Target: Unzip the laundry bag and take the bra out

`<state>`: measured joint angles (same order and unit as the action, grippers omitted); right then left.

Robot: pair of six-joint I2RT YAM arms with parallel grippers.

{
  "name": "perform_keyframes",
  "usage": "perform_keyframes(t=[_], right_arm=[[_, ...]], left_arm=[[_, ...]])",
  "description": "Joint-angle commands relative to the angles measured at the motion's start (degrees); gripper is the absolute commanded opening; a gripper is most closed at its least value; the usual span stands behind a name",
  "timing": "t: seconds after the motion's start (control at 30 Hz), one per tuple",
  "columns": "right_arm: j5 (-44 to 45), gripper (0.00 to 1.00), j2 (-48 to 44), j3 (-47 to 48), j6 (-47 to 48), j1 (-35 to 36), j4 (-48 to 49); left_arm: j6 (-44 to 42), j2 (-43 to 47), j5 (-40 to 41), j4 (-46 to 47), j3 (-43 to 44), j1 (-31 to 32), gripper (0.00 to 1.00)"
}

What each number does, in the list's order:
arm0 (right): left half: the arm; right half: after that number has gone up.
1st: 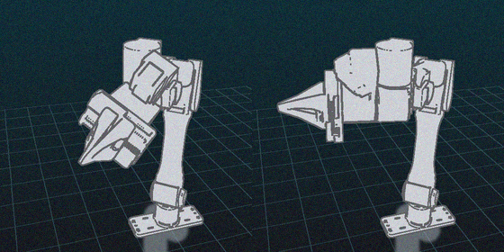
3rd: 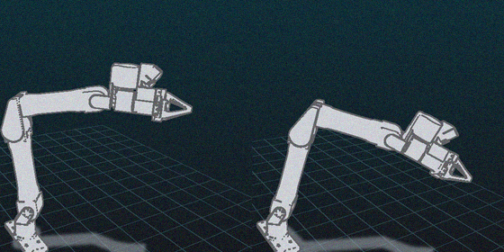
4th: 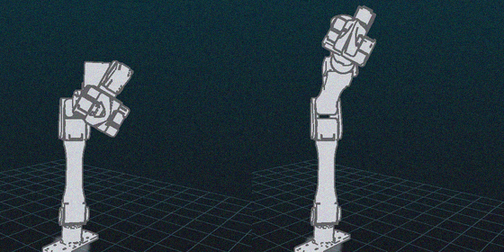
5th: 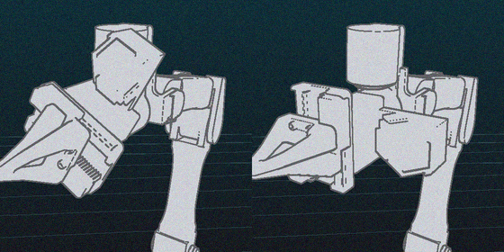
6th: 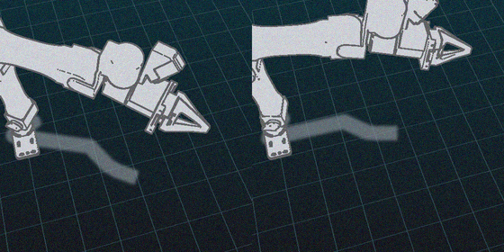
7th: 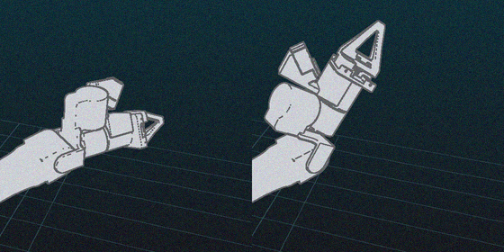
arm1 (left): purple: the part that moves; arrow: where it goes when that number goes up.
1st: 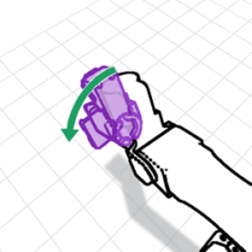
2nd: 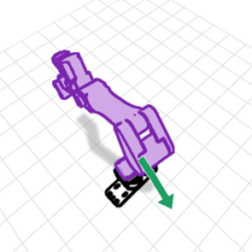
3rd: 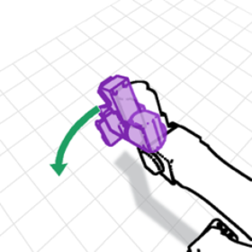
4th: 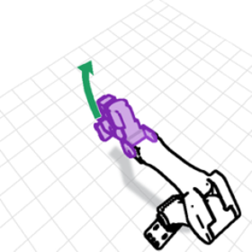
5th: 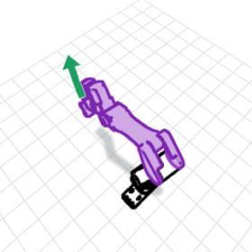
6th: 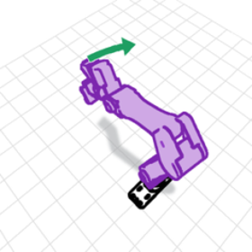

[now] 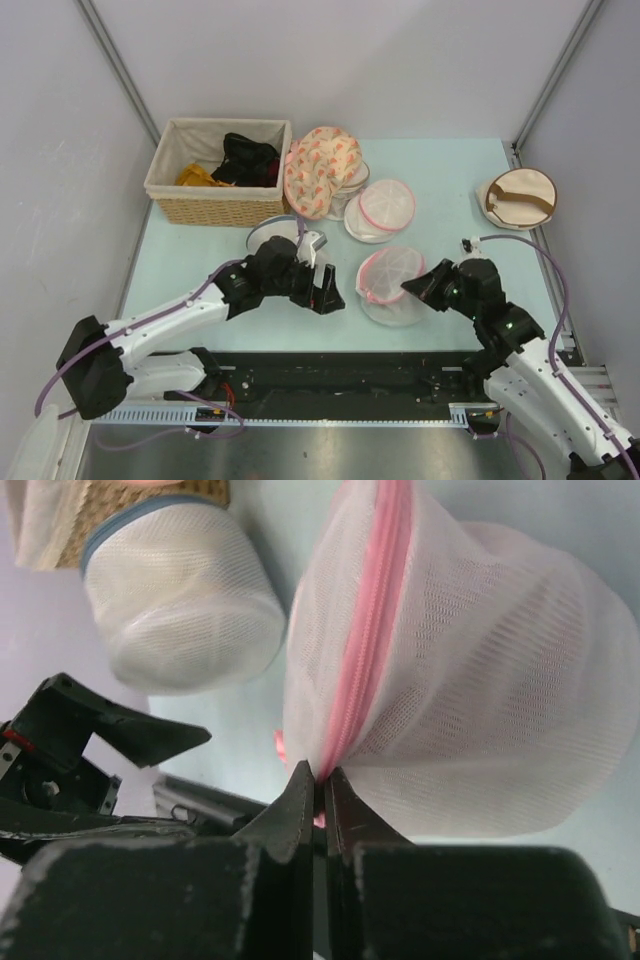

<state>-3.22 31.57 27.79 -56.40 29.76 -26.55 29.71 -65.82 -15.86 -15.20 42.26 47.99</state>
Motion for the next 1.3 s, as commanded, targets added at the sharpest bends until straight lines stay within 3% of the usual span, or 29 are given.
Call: perform_keyframes(t=[0.0, 0.1, 0.17, 0.2, 0.3, 0.47, 0.67, 0.9, 1.27], right_arm=[[-22.42, 0.0, 2.42, 7.27, 11.2, -6.28, -0.08], [-34.7, 0.0, 6.99, 11.75, 14.82, -10.94, -1.66], [-37.9, 0.0, 8.67, 13.33, 16.58, -12.79, -1.23], [-39.91, 0.0, 9.29, 13.69, 16.94, -13.23, -0.97], [-44.13, 0.0, 10.88, 13.96, 16.59, -14.29, 1.05], [-47.13, 0.0, 12.1, 13.96, 15.89, -15.17, 3.34], [-48.81, 0.0, 12.29, 13.96, 15.27, -15.78, 4.22], [-49.6, 0.0, 11.23, 13.96, 14.83, -16.14, 3.61], [-51.62, 0.0, 11.32, 13.96, 12.98, -16.4, 5.89]], left_arm=[[-15.17, 8.41, 4.16, 1.92, 0.82, 1.84, 1.0], [-23.87, 17.78, 8.73, 10.17, -5.77, 4.74, 1.0], [-29.42, 22.47, 10.14, 20.09, -12.7, 7.37, 0.99], [-35.89, 26.58, 9.36, 22.47, -14.82, 8.08, 0.99], [-44.8, 29.87, 6.63, 27.85, -19.67, 10.72, 1.0], [-50.27, 23.65, 6.89, 26.01, -16.69, 14.92, 1.0], [-55.55, 12.06, 9.09, 30.4, -16.16, 21.62, 0.98], [-53.62, 8.78, 11.2, 39.63, -16.95, 22.59, 0.94], [-54.94, 1.23, 11.46, 44.03, -15.19, 22.68, 0.84]])
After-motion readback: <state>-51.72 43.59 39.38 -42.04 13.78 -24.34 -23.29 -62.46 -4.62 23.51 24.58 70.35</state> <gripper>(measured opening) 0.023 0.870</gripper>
